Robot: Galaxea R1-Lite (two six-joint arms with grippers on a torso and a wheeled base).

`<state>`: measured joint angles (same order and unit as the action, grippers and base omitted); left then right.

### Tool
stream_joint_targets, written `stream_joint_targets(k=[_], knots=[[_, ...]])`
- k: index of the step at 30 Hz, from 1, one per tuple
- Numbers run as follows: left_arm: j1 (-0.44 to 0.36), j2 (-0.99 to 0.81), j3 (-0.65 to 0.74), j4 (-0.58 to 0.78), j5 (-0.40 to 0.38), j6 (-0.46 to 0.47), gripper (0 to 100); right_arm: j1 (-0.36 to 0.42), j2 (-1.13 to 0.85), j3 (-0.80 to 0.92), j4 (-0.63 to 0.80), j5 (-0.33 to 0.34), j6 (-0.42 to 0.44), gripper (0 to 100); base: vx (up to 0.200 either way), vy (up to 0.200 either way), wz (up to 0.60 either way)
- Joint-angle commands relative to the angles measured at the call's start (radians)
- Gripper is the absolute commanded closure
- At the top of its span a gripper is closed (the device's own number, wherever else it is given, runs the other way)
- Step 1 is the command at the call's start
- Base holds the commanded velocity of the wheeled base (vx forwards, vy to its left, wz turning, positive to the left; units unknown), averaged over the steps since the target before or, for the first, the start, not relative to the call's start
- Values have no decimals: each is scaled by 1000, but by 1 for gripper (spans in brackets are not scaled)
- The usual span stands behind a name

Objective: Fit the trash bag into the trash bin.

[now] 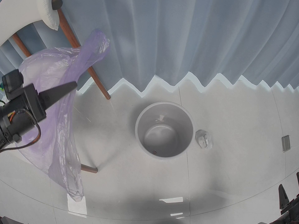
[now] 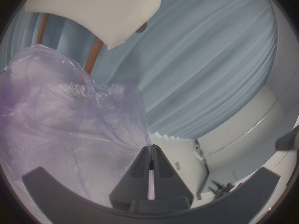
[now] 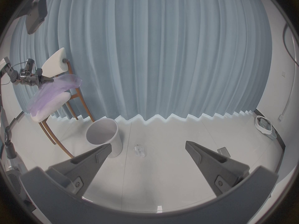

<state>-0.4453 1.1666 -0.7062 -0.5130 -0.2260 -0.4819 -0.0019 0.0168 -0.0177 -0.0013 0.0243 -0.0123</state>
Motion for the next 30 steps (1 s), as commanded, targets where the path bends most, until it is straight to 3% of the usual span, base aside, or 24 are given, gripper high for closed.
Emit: stream_joint_targets(k=[1,6,14,16,20,30], knots=[[-102,18,-30,-102,0,-130,100,0,-17,18,0,0,0,0,0,0,0],[-205,54,-30,-191,7,-207,100,0,-17,18,0,0,0,0,0,0,0],[-245,127,-79,-203,-6,-207,100,0,-17,18,0,0,0,0,0,0,0],[-253,151,-75,-217,-41,-207,100,0,-17,18,0,0,0,0,0,0,0],[-243,203,-47,-291,-131,-207,100,0,-17,18,0,0,0,0,0,-200,0],[-259,372,-30,-579,-182,-199,100,0,-17,18,0,0,0,0,0,-200,0]])
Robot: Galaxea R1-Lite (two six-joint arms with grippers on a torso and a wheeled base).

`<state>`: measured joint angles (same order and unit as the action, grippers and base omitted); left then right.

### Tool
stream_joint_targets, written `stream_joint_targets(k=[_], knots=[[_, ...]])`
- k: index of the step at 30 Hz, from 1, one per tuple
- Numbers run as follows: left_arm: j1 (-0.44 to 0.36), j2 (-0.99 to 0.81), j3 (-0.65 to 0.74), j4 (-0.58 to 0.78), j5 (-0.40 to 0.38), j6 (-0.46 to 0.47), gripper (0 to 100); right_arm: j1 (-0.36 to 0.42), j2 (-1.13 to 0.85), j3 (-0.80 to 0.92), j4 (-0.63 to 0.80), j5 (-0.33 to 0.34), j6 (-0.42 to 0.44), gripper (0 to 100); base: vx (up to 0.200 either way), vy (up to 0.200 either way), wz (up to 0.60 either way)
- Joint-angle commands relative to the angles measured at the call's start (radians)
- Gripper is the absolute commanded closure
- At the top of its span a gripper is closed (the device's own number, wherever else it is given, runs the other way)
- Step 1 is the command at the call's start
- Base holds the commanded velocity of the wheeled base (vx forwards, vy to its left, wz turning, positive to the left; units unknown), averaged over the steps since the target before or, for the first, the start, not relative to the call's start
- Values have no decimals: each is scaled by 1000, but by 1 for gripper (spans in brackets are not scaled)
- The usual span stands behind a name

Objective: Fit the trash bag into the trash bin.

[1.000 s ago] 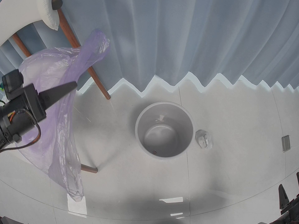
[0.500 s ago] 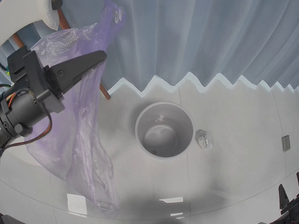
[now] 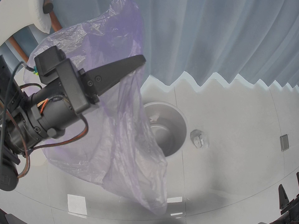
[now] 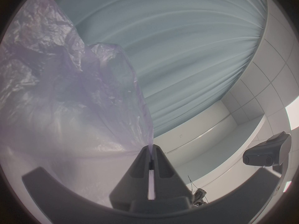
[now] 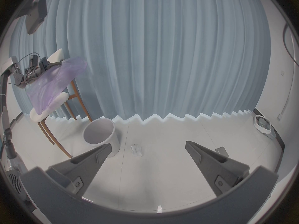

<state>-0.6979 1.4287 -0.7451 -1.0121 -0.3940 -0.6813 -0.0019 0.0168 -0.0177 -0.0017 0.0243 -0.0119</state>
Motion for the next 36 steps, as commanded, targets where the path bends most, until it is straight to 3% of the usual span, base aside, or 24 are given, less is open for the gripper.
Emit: stream_joint_targets(k=[1,6,17,36], knots=[[-5,124,13,-112,-14,2,100,0,-17,18,0,0,0,0,0,-200,0],[8,171,92,-258,-14,-7,100,0,-17,18,0,0,0,0,0,0,0],[-11,317,112,-546,-14,-23,100,0,-17,18,-1,0,0,0,0,0,0],[55,314,72,-542,-16,-14,100,0,-17,18,-1,2,6,0,0,0,0]])
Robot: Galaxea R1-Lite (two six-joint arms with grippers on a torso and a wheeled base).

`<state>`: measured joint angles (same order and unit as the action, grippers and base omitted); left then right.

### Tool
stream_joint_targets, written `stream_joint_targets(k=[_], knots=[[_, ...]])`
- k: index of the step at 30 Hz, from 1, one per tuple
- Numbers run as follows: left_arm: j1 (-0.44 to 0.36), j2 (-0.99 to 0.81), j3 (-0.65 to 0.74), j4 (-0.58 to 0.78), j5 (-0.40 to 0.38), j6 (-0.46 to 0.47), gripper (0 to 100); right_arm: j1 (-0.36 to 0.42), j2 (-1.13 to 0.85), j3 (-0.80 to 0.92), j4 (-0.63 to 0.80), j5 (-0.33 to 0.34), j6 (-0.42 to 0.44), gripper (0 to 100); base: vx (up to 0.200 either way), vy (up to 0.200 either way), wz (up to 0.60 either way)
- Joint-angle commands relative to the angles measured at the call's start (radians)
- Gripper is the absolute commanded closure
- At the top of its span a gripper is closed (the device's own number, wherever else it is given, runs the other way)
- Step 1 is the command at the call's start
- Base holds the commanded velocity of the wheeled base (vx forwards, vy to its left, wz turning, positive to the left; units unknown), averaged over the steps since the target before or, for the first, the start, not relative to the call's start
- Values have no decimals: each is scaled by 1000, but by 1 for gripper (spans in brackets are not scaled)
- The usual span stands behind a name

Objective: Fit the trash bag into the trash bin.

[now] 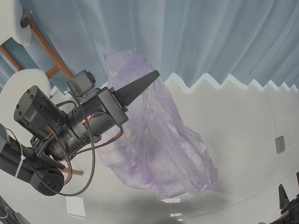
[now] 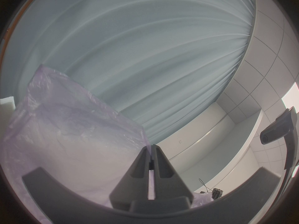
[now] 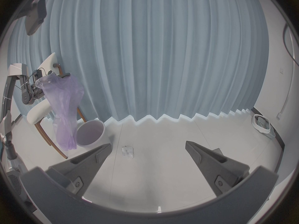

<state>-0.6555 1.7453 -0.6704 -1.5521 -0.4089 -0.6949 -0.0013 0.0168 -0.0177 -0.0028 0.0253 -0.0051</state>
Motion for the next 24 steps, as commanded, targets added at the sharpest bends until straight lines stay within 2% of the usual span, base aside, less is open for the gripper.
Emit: stream_joint_targets(k=[1,10,24], knots=[[13,-3,-3,-2,-1,0,100,0,-17,18,0,1,-1,0,0,0,0],[54,-3,-14,0,-22,71,100,0,-17,18,0,1,1,0,0,0,0],[83,-47,-37,0,-27,83,100,0,-17,18,0,1,-1,0,0,0,0]])
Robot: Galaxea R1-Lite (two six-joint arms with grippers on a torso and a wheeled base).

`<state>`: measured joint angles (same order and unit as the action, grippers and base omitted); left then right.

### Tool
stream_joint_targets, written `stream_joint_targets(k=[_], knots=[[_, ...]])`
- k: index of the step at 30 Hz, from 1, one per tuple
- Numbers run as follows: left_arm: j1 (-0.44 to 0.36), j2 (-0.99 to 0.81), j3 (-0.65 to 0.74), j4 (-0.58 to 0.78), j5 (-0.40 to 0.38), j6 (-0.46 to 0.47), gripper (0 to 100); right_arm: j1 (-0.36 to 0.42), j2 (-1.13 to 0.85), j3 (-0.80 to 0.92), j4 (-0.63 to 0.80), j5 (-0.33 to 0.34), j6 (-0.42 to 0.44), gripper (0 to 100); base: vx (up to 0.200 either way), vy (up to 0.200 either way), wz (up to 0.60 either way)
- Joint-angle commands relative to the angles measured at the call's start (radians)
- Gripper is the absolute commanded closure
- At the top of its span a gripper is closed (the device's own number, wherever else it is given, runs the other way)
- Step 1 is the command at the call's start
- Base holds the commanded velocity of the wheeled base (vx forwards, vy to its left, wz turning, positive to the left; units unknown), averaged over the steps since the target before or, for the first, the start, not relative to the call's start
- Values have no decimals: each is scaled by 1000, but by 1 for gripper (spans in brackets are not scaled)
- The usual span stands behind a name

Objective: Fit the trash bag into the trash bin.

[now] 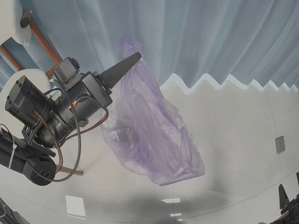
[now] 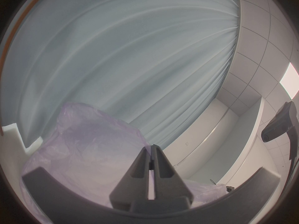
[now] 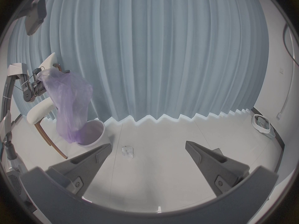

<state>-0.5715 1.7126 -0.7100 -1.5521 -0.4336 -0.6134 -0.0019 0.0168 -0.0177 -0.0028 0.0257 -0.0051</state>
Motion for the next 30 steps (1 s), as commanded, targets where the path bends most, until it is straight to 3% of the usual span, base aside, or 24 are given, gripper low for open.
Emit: stream_joint_targets(k=[1,7,10,12,16,22,25,26,30], knots=[[-1,-14,3,0,-2,1,100,0,-17,18,0,0,-1,0,0,0,0],[1,45,20,0,-2,20,100,0,-17,18,0,0,-1,0,0,0,0],[2,87,38,0,-2,73,100,0,-17,18,0,0,1,0,0,0,0],[-8,159,73,0,3,178,100,0,-17,18,0,2,-1,0,0,0,0],[-30,219,99,-2,10,271,100,0,-17,18,1,2,-7,0,0,0,0],[-80,219,190,0,23,291,100,0,-17,18,1,2,-7,0,0,0,0],[-84,214,215,1,50,304,100,0,-17,18,1,2,-7,0,0,0,0],[-79,219,215,3,101,314,100,0,-17,18,1,2,-7,0,0,0,0],[-82,222,204,4,168,320,100,0,-17,18,1,2,-7,0,0,0,0]])
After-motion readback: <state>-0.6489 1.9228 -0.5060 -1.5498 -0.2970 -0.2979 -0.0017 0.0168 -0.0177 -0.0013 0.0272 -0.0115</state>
